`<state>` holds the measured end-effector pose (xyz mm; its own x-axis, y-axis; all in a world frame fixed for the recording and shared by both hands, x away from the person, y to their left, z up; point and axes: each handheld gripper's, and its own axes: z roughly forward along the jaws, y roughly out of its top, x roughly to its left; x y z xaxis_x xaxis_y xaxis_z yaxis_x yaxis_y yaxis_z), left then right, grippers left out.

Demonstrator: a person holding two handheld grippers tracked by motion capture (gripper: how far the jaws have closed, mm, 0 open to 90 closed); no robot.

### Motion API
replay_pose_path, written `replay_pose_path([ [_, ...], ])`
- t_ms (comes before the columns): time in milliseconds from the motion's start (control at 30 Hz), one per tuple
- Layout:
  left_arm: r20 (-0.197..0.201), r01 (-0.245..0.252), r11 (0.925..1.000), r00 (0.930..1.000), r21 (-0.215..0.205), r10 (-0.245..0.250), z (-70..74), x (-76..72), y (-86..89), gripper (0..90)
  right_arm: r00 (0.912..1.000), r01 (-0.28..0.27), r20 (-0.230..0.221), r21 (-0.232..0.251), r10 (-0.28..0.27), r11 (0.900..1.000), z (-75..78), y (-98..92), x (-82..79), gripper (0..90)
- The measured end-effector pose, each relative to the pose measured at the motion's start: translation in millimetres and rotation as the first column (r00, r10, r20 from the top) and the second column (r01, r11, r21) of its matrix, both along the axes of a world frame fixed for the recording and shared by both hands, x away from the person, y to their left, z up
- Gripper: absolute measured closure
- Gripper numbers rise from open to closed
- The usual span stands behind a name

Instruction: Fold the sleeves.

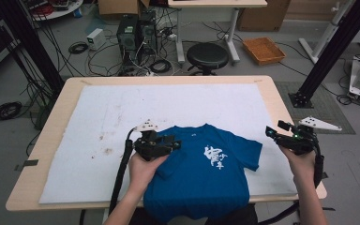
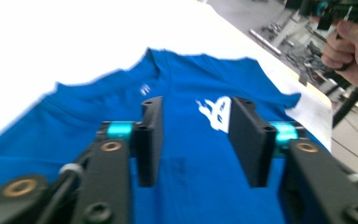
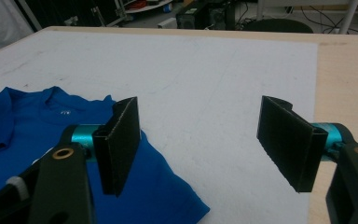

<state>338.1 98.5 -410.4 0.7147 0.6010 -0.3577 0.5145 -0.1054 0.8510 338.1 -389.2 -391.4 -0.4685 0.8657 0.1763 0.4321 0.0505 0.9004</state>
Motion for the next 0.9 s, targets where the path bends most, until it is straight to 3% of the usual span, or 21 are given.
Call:
replay_pose_path([
  [100, 0.065, -0.038, 0.9993, 0.9972, -0.003, 0.038, 8.4, -4.4, 15.7, 45.0, 0.9999, 0.009, -0.008, 0.004, -0.009, 1.0, -0.9, -0.8, 0.2, 29.8],
  [133, 0.114, -0.069, 0.9973, 0.9913, 0.024, 0.066, 13.8, -7.7, 28.0, 41.4, 0.9998, 0.011, -0.016, 0.01, -0.011, 1.0, -1.7, -2.0, 0.5, 30.4],
  [233, 0.184, -0.12, 0.99, 0.9774, 0.075, 0.104, 19.6, -13.3, 46.9, 40.2, 0.9993, 0.01, -0.036, 0.015, -0.009, 1.0, -2.8, -2.6, 0.6, 33.1],
  [267, 0.215, -0.151, 0.9836, 0.9682, 0.098, 0.128, 21.6, -15.2, 56.0, 39.9, 0.999, 0.01, -0.045, 0.015, -0.01, 1.0, -3.4, -2.6, 0.7, 34.3],
  [300, 0.215, -0.151, 0.9836, 0.9682, 0.098, 0.128, 21.6, -15.2, 56.0, 39.8, 0.999, 0.01, -0.045, 0.015, -0.01, 1.0, -3.4, -2.6, 0.7, 34.3],
  [400, 0.289, -0.229, 0.9623, 0.9404, 0.147, 0.18, 25.5, -18.8, 78.9, 39.8, 0.9948, -0.016, -0.101, -0.007, 0.016, 1.0, -10.1, -1.6, 2.2, 47.7],
  [433, 0.301, -0.264, 0.9519, 0.9304, 0.155, 0.21, 26.7, -19.8, 95.2, 39.8, 0.9925, -0.022, -0.12, -0.013, 0.021, 1.0, -12.4, -1.2, 2.9, 50.9],
  [467, 0.301, -0.264, 0.9519, 0.9304, 0.155, 0.21, 26.7, -19.8, 95.2, 39.8, 0.9925, -0.022, -0.12, -0.013, 0.021, 1.0, -12.4, -1.2, 2.9, 50.9],
  [533, 0.299, -0.298, 0.9437, 0.9222, 0.144, 0.246, 24.9, -20.5, 118.1, 39.8, 0.9849, -0.043, -0.17, -0.037, 0.036, 0.998, -21.0, 1.1, 5.5, 59.7],
  [567, 0.299, -0.298, 0.9437, 0.9222, 0.144, 0.246, 24.9, -20.5, 118.1, 39.8, 0.9849, -0.043, -0.17, -0.037, 0.036, 0.998, -21.0, 1.1, 5.5, 59.7],
  [600, 0.295, -0.305, 0.9418, 0.9211, 0.141, 0.254, 23.9, -20.6, 124.5, 39.8, 0.9777, -0.055, -0.206, -0.049, 0.044, 0.997, -27.4, 3.3, 7.5, 63.5],
  [700, 0.29, -0.327, 0.9357, 0.9154, 0.132, 0.279, 18.7, -19.9, 142.1, 39.8, 0.9693, -0.056, -0.243, -0.068, 0.038, 0.996, -36.3, 5.9, 11.3, 64.3],
  [900, 0.28, -0.325, 0.9368, 0.9181, 0.129, 0.281, 15.9, -18.5, 148.4, 39.8, 0.9623, -0.056, -0.272, -0.133, 0.018, 0.99, -45.6, 13.1, 17.0, 66.2],
])
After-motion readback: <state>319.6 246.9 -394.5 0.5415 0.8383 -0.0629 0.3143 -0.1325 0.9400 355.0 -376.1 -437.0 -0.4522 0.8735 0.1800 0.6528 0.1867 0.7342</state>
